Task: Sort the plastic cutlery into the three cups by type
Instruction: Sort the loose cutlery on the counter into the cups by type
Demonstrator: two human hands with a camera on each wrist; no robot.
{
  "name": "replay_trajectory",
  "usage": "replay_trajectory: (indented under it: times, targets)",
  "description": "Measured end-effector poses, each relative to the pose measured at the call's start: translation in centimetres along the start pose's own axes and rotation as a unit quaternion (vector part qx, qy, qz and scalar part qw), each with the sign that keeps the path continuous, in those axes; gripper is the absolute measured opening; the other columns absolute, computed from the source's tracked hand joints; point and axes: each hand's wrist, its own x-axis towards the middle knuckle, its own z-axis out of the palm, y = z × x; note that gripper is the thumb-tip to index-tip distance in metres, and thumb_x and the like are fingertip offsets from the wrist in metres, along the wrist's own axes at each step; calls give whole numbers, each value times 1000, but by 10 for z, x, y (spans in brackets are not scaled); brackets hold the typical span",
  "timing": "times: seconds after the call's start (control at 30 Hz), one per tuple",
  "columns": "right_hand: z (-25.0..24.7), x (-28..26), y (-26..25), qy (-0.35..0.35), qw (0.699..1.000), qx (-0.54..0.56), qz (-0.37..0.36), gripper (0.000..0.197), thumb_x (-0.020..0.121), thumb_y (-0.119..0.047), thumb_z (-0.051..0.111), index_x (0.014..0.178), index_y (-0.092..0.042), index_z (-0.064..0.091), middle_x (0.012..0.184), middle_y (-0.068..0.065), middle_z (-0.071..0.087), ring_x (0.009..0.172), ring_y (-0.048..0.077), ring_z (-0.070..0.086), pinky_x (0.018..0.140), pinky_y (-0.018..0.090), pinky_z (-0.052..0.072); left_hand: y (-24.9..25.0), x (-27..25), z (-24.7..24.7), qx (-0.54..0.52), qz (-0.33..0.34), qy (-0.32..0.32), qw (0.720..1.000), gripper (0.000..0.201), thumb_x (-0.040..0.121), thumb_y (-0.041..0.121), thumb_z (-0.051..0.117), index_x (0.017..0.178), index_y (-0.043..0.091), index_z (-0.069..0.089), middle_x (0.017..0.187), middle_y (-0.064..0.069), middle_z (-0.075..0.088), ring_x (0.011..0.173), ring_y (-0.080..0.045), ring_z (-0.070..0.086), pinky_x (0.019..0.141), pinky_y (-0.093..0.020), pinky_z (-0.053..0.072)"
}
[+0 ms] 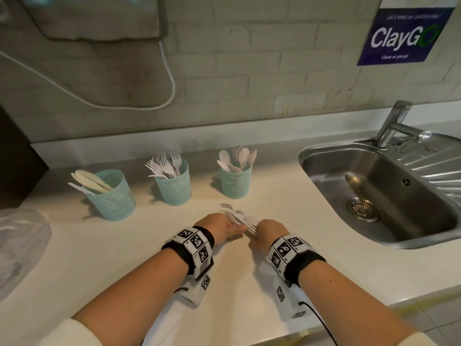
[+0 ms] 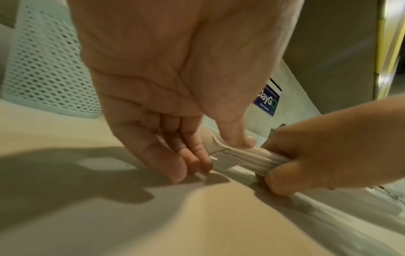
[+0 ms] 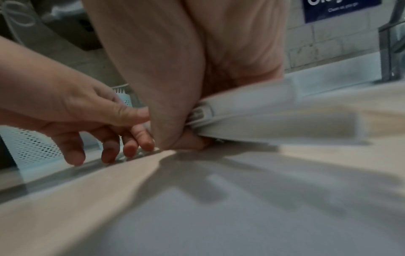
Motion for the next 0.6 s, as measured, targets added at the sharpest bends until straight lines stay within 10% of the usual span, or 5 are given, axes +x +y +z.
replay_trajectory:
  times: [0.13, 0.4, 0.6]
  targets:
    - [-6, -5, -11, 18, 997, 61, -33, 33, 83, -37, 61, 99, -11, 49, 95, 8, 63, 91, 28, 64, 70, 30, 45, 0, -3, -2, -106, -10, -33, 994, 75, 84, 77, 26, 66, 12, 60, 57, -8, 56, 55, -24, 52, 66, -31, 40]
    - [-14, -8, -56, 106, 915, 296, -252, 65, 86, -11, 61, 142, -12, 28, 125, 7, 59, 111, 22, 58, 92, 25, 45, 0, -12, -36, -412, 56, 103, 904, 36, 90, 41, 57, 114, 16, 64, 93, 3, 68, 81, -4, 62, 63, -15, 45]
    - [-7, 0, -67, -1, 905, 362, -223, 23, 86, -31, 66, 102, -20, 54, 88, 1, 65, 74, 19, 64, 61, 22, 51, -15, -24, -59, -442, 113, 120, 882, 23, 94, 37, 50, 98, 34, 72, 108, 6, 69, 100, -10, 63, 83, -21, 46]
